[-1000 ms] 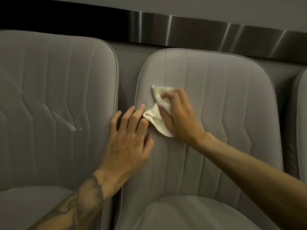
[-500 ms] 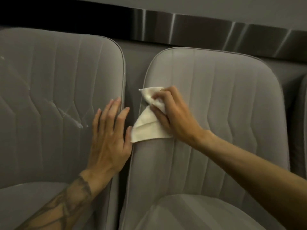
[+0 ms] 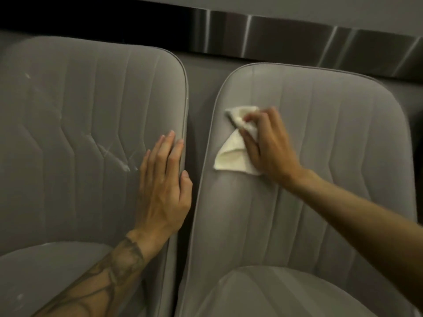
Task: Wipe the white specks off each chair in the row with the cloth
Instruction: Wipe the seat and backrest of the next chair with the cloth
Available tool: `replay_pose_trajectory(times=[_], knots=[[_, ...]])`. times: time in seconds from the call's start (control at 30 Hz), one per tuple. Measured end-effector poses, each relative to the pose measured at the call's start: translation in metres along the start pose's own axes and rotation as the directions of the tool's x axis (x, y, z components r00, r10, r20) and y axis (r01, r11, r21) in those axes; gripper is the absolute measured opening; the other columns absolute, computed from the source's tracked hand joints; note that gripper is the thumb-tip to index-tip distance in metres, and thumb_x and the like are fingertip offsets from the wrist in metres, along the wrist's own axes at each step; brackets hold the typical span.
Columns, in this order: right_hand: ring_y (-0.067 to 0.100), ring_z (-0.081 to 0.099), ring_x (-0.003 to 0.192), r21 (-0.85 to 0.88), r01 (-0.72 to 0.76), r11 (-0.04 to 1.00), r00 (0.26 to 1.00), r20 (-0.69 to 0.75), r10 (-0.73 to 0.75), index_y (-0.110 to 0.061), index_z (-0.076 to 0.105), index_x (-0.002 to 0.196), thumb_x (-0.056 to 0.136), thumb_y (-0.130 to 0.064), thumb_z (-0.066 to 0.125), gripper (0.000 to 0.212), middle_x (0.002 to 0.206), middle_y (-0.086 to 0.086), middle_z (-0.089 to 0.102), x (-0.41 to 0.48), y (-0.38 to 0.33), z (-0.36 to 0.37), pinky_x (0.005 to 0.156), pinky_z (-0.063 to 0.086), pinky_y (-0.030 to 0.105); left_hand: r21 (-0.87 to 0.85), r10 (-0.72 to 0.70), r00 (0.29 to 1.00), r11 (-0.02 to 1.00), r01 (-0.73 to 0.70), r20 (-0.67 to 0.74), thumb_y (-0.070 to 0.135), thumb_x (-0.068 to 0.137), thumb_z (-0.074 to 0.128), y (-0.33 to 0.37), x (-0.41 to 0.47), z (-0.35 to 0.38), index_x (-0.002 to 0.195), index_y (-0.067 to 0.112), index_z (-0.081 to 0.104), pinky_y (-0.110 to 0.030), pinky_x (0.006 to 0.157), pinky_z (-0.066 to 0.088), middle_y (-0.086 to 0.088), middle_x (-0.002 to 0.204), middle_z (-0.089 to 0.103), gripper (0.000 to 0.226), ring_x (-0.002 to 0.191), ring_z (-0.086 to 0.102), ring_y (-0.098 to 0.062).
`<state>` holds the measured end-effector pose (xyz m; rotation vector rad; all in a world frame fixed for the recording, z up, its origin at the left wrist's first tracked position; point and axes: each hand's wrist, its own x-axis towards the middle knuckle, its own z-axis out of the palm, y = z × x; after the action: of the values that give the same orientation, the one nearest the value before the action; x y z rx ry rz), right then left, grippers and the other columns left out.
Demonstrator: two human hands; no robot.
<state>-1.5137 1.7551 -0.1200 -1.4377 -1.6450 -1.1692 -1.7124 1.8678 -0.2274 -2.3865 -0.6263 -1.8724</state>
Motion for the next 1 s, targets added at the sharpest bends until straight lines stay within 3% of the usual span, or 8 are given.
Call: replay_pose_trajectory(times=[0.2,0.33,0.43,0.63,0.73,0.87,0.93,1.0], knots=[[0.03,0.054,0.098,0.029,-0.161,0.987,0.971,-0.177,0.163,-0.002,0.056,0.113,0.099,-0.024,0.054,0.027,0.111,0.017,0.05,0.046,0.004,0.005,0.086,0.047,0.04,0.015,0.007,1.0,1.0,-0.006,-0.007,0.012,0.094,0.049,-0.002,0.0,0.0,0.158,0.008,0.037,-0.06,0.12,0.029,-0.01,0.167,0.03,0.065,0.156,0.026,-0.027],[0.029,0.055,0.099,0.124,-0.028,0.992,0.999,-0.016,0.031,-0.001,0.058,0.115,0.099,-0.02,0.058,0.025,0.109,0.014,0.051,-0.027,-0.037,0.01,0.088,0.046,0.034,0.016,0.004,1.0,1.0,-0.004,0.003,0.013,0.094,0.047,-0.001,0.0,-0.001,0.158,0.008,0.036,-0.06,0.12,0.029,-0.009,0.167,0.03,0.065,0.156,0.027,-0.028],[0.032,0.055,0.099,0.054,0.061,0.997,0.998,0.018,-0.062,0.0,0.058,0.115,0.101,-0.022,0.055,0.026,0.109,0.017,0.053,-0.012,-0.024,0.004,0.088,0.048,0.04,0.015,-0.003,1.0,1.0,0.003,0.004,0.014,0.094,0.047,0.001,-0.001,-0.001,0.158,0.008,0.037,-0.059,0.12,0.03,-0.009,0.167,0.03,0.065,0.156,0.026,-0.027],[0.028,0.053,0.093,-0.033,-0.159,0.987,0.967,-0.207,0.149,-0.001,0.058,0.106,0.097,-0.026,0.055,0.027,0.108,0.017,0.053,0.096,0.004,0.007,0.081,0.048,0.039,0.019,0.019,1.0,1.0,-0.018,-0.015,0.012,0.093,0.049,-0.003,0.0,0.002,0.157,0.006,0.038,-0.061,0.119,0.03,-0.012,0.166,0.032,0.065,0.154,0.028,-0.03],[0.027,0.054,0.094,0.087,-0.08,0.993,0.992,-0.088,0.088,-0.001,0.059,0.111,0.1,-0.022,0.056,0.024,0.108,0.017,0.052,0.027,-0.03,0.01,0.082,0.046,0.034,0.016,0.022,1.0,1.0,-0.022,-0.022,0.013,0.094,0.048,-0.003,0.0,0.002,0.156,0.007,0.038,-0.06,0.12,0.029,-0.011,0.166,0.032,0.064,0.155,0.028,-0.029],[0.031,0.056,0.101,0.175,0.02,0.984,0.993,0.114,-0.04,0.003,0.059,0.114,0.099,-0.018,0.058,0.026,0.109,0.015,0.054,-0.072,-0.059,0.003,0.089,0.048,0.038,0.012,0.011,1.0,1.0,-0.011,-0.017,0.014,0.094,0.046,-0.001,0.0,0.002,0.156,0.008,0.038,-0.059,0.12,0.029,-0.011,0.166,0.032,0.063,0.155,0.029,-0.029],[0.035,0.056,0.101,0.121,0.065,0.991,0.989,0.124,-0.08,0.003,0.06,0.114,0.099,-0.018,0.058,0.026,0.109,0.017,0.055,-0.062,-0.044,0.001,0.09,0.048,0.041,0.011,0.005,1.0,1.0,-0.005,-0.008,0.015,0.095,0.046,-0.001,0.0,0.001,0.157,0.009,0.037,-0.059,0.12,0.029,-0.01,0.167,0.031,0.063,0.156,0.027,-0.027],[0.036,0.056,0.1,0.085,-0.013,0.996,0.999,0.035,0.01,0.002,0.059,0.115,0.1,-0.019,0.056,0.026,0.108,0.018,0.054,-0.03,-0.031,0.003,0.091,0.047,0.04,0.014,0.01,1.0,1.0,-0.01,-0.002,0.015,0.095,0.046,-0.002,0.0,0.001,0.157,0.009,0.037,-0.059,0.121,0.028,-0.009,0.167,0.031,0.064,0.156,0.026,-0.027]])
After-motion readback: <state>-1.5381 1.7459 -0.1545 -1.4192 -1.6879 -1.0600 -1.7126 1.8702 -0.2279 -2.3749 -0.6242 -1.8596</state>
